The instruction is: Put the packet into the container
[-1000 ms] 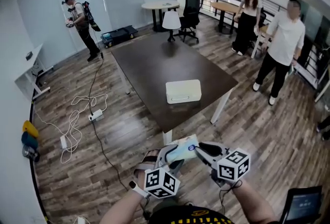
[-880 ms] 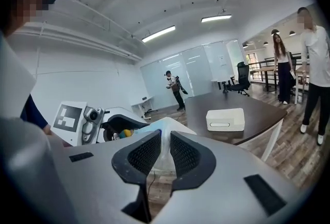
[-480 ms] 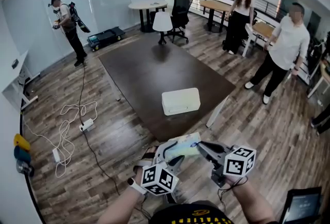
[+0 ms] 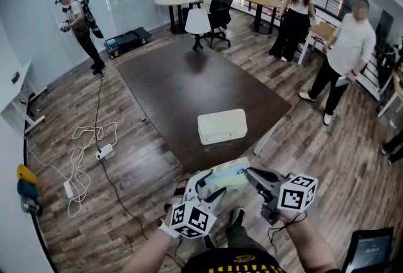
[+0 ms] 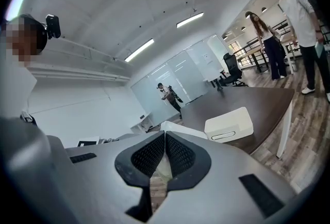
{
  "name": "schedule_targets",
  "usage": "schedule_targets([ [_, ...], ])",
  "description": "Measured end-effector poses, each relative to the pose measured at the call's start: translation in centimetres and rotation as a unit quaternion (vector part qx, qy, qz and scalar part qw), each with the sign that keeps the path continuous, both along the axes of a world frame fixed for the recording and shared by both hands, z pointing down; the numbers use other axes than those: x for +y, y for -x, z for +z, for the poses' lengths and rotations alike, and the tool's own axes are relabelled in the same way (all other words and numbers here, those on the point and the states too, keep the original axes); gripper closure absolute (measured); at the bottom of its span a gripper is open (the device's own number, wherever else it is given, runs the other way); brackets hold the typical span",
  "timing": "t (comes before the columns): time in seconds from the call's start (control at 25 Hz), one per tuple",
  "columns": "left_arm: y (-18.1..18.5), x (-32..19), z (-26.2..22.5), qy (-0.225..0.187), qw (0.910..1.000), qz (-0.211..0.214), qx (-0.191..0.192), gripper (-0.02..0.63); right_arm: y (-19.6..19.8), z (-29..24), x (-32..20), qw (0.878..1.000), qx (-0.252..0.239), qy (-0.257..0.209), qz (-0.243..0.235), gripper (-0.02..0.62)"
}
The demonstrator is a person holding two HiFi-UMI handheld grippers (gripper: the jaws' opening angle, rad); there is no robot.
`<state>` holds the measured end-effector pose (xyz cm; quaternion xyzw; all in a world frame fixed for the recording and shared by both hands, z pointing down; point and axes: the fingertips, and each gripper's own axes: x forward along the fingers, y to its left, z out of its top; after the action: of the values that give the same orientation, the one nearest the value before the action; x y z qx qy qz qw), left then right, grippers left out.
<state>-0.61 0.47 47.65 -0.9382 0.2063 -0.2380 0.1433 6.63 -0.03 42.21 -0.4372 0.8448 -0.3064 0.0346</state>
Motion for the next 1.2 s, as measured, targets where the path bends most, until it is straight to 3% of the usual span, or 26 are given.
schedule_targets([
  [0.2,1.1,-2.1,-1.2,0.081,0.9922,-0.037,0.088,0.328,-0.7,0.0,-3.2,1.0,-0.007,-0.003,-0.019,0.578],
  [0.28,1.5,-3.5,-2.4,0.128,0.9794,-0.056,0.146,0.328,-1.4,-0.2,-4.9,0.999,-0.015,-0.005,-0.027,0.58],
  [0.32,1.8,-4.4,-2.8,0.158,0.9688,-0.069,0.179,0.328,-1.8,-0.4,-5.8,0.999,-0.019,-0.007,-0.031,0.58],
  [0.36,2.0,-5.4,-3.0,0.192,0.9549,-0.082,0.211,0.328,-2.3,-0.5,-6.6,0.999,-0.022,-0.008,-0.033,0.58],
  [0.44,2.3,-7.6,-2.2,0.275,0.9163,-0.107,0.271,0.328,-3.6,-0.7,-8.4,0.999,-0.026,-0.009,-0.036,0.58],
  [0.6,0.8,-11.6,0.2,0.424,0.8171,-0.123,0.371,0.328,-5.7,-1.0,-11.8,0.998,-0.025,-0.011,-0.048,0.58],
  [0.64,0.3,-12.5,0.5,0.443,0.7989,-0.124,0.388,0.328,-6.1,-1.0,-12.5,0.998,-0.026,-0.012,-0.052,0.58],
  [0.72,-0.9,-14.1,0.5,0.461,0.7791,-0.127,0.405,0.328,-6.8,-1.2,-13.8,0.998,-0.032,-0.014,-0.059,0.58],
  [0.8,-2.4,-15.1,0.3,0.467,0.7745,-0.125,0.408,0.33,-7.4,-1.2,-14.9,0.997,-0.038,-0.013,-0.066,0.58],
  [0.88,-3.8,-15.7,0.2,0.466,0.7779,-0.123,0.403,0.332,-7.9,-1.0,-15.7,0.996,-0.046,-0.009,-0.074,0.58],
  [0.96,-4.8,-16.4,0.3,0.46,0.7836,-0.133,0.396,0.401,-8.5,-0.6,-16.6,0.995,-0.055,-0.007,-0.08,0.58],
  [1.04,-4.9,-17.2,0.7,0.453,0.7813,-0.147,0.404,0.47,-9.0,-0.1,-17.4,0.995,-0.061,-0.004,-0.083,0.58],
  [1.12,-4.6,-17.8,0.8,0.446,0.7787,-0.16,0.411,0.48,-9.2,0.5,-18.1,0.994,-0.062,-0.001,-0.087,0.58],
  [1.2,-4.5,-18.3,0.7,0.436,0.7843,-0.175,0.405,0.487,-9.4,0.9,-18.8,0.994,-0.054,0.003,-0.092,0.58],
])
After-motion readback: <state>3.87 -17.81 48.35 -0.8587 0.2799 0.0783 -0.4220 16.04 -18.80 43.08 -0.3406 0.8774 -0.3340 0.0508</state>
